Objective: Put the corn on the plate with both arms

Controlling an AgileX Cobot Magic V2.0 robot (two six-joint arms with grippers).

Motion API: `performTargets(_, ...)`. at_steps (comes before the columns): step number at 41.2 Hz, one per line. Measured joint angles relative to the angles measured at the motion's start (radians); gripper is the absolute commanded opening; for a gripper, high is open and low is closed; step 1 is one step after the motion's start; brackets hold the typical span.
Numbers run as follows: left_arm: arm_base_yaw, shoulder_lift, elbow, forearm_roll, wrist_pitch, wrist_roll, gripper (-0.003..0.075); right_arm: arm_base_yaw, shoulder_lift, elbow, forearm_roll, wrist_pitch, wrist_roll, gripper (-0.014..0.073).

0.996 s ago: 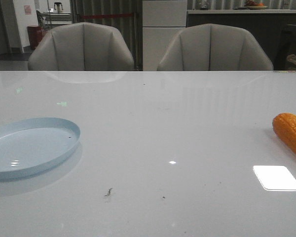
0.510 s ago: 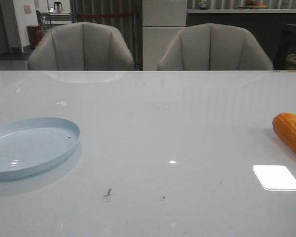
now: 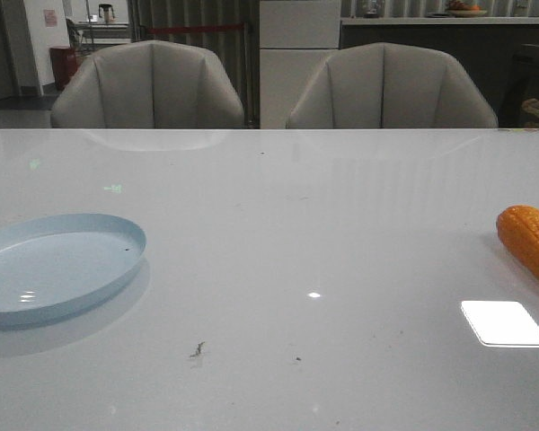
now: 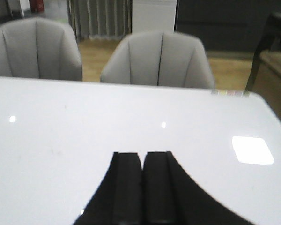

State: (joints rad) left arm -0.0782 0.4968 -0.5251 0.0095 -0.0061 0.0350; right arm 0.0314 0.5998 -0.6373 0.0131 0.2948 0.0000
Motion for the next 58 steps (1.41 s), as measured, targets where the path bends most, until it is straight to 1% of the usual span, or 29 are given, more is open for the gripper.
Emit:
performTargets(3, 0.0, 0.106, 0.0, 0.0, 0.029, 0.0, 0.0102, 0.0, 0.084, 0.0, 0.033, 0.057, 0.0, 0.0018)
performTargets(5, 0.0, 0.17, 0.0, 0.0, 0.065, 0.0, 0.0141, 0.0, 0.128, 0.0, 0.04, 0.102, 0.0, 0.0056)
performTargets(8, 0.0, 0.252, 0.0, -0.002, 0.117, 0.0, 0.0281, 0.0, 0.177, 0.0, 0.043, 0.141, 0.0, 0.0204)
performTargets(11, 0.0, 0.323, 0.0, -0.002, 0.17, 0.0, 0.047, 0.0, 0.22, 0.0, 0.044, 0.161, 0.0, 0.0396)
performTargets(12, 0.0, 0.348, 0.0, -0.002, 0.185, 0.0, 0.0512, 0.0, 0.236, 0.0, 0.044, 0.169, 0.0, 0.0437)
performTargets(13, 0.0, 0.363, 0.0, -0.004, 0.195, 0.0, 0.0537, 0.0, 0.246, 0.0, 0.044, 0.174, 0.0, 0.0463)
performTargets(14, 0.0, 0.381, 0.0, -0.01, 0.202, 0.0, 0.0542, 0.0, 0.257, 0.0, 0.044, 0.176, 0.0, 0.0473)
performTargets(18, 0.0, 0.442, -0.007, -0.02, 0.236, 0.0, 0.0536, 0.0, 0.287, 0.0, 0.047, 0.178, 0.0, 0.0475)
performTargets(22, 0.0, 0.521, -0.069, -0.021, 0.343, 0.0, 0.0526, 0.0, 0.298, 0.0, 0.058, 0.178, 0.0, 0.0475)
performTargets(26, 0.0, 0.653, -0.193, -0.022, 0.47, 0.0, 0.0525, 0.0, 0.298, 0.0, 0.062, 0.178, 0.0, 0.0475)
performTargets(31, 0.0, 0.868, -0.374, -0.02, 0.579, 0.0, 0.0524, 0.0, 0.298, 0.0, 0.062, 0.18, 0.0, 0.0475)
performTargets(38, 0.0, 1.173, -0.603, -0.02, 0.729, 0.0, 0.0524, 0.0, 0.298, 0.0, 0.062, 0.245, 0.0, 0.0475)
performTargets(44, 0.0, 1.332, -0.692, -0.02, 0.76, 0.0, 0.0524, 0.0, 0.298, 0.0, 0.062, 0.284, 0.0, 0.0475)
performTargets(53, 0.0, 1.43, -0.702, -0.02, 0.738, 0.0, 0.0519, 0.0, 0.298, 0.0, 0.062, 0.289, 0.0, 0.0475)
performTargets(54, 0.0, 1.432, -0.705, -0.02, 0.738, 0.0, 0.0507, 0.0, 0.298, 0.0, 0.062, 0.288, 0.0, 0.0475)
performTargets(56, 0.0, 1.432, -0.706, -0.02, 0.736, 0.0, 0.0456, 0.0, 0.298, 0.0, 0.062, 0.288, 0.0, 0.0475)
performTargets(58, 0.0, 1.432, -0.706, -0.02, 0.736, 0.0, 0.0356, 0.0, 0.298, 0.0, 0.062, 0.288, 0.0, 0.0475)
